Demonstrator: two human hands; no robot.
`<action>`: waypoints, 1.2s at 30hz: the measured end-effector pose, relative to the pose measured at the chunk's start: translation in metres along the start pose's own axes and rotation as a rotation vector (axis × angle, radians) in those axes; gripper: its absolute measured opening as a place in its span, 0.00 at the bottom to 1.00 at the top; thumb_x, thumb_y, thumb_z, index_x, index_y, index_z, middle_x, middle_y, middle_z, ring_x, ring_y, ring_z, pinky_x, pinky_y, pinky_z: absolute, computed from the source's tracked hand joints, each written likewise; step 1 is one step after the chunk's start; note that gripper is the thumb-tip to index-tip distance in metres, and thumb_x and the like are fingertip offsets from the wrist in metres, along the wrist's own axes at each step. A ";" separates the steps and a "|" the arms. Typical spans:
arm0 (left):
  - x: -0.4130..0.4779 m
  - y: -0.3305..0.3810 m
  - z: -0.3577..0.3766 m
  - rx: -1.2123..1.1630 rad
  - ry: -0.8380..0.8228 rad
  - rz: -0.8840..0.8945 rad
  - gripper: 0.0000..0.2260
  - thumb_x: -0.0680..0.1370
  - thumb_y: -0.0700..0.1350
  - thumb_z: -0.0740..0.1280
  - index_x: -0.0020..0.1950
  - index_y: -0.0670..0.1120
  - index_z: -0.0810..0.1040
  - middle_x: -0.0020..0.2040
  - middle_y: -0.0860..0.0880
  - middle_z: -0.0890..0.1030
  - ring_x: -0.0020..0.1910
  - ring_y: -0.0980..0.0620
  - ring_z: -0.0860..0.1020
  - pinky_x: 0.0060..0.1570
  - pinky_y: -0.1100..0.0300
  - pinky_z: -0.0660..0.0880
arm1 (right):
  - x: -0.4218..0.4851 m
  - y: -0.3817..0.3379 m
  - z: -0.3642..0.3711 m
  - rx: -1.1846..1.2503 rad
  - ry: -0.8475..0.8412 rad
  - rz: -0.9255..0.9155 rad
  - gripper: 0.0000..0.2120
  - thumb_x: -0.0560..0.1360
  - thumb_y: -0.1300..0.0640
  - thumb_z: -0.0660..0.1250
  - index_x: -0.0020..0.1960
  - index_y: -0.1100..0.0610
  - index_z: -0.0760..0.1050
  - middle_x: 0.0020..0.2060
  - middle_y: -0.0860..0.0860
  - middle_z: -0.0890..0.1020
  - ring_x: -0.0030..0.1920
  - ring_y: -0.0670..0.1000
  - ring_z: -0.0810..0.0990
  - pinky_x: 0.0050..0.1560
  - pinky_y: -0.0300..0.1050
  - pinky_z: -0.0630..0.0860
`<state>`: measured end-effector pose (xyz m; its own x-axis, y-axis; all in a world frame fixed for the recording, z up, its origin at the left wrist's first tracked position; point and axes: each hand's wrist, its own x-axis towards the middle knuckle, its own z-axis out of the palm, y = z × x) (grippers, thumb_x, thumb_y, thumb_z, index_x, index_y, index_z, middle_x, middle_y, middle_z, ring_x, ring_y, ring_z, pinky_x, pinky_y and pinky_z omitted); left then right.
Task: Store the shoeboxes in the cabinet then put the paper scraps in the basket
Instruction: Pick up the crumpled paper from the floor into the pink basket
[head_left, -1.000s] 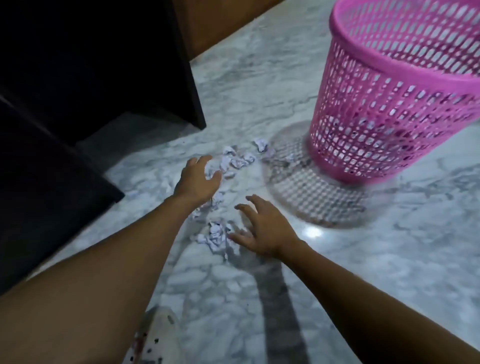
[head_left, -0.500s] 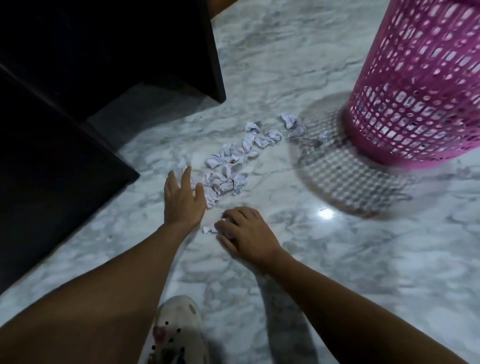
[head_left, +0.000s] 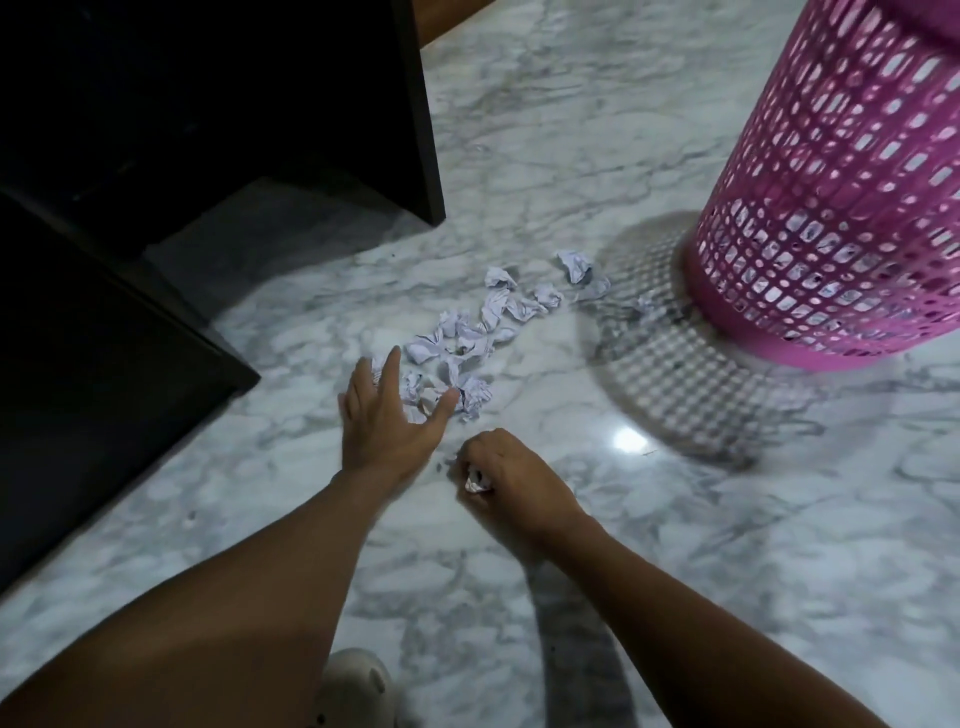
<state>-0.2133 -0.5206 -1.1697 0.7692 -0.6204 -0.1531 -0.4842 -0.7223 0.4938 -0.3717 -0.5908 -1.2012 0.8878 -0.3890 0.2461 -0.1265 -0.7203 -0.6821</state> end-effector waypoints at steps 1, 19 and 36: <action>0.001 0.001 0.002 0.003 0.007 0.022 0.41 0.71 0.72 0.61 0.78 0.56 0.52 0.79 0.44 0.52 0.78 0.45 0.50 0.75 0.45 0.54 | -0.001 0.002 -0.001 0.013 0.008 0.031 0.06 0.68 0.62 0.70 0.45 0.56 0.76 0.41 0.49 0.78 0.44 0.52 0.74 0.44 0.44 0.72; 0.024 0.018 0.038 0.164 0.185 0.239 0.41 0.67 0.71 0.64 0.75 0.53 0.63 0.77 0.47 0.63 0.73 0.41 0.64 0.70 0.38 0.63 | 0.141 0.063 -0.073 -0.171 0.164 0.259 0.17 0.77 0.51 0.69 0.62 0.59 0.77 0.56 0.58 0.76 0.59 0.56 0.74 0.57 0.40 0.67; 0.033 0.008 0.045 0.004 0.311 0.418 0.21 0.72 0.45 0.66 0.63 0.40 0.76 0.63 0.44 0.78 0.63 0.39 0.73 0.64 0.43 0.69 | 0.139 0.089 -0.057 -0.306 -0.166 -0.114 0.30 0.76 0.41 0.60 0.75 0.51 0.65 0.71 0.52 0.72 0.71 0.51 0.69 0.76 0.62 0.48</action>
<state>-0.2103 -0.5607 -1.2100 0.5972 -0.7362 0.3185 -0.7776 -0.4340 0.4550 -0.2843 -0.7419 -1.1890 0.9604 -0.2161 0.1760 -0.1273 -0.9019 -0.4127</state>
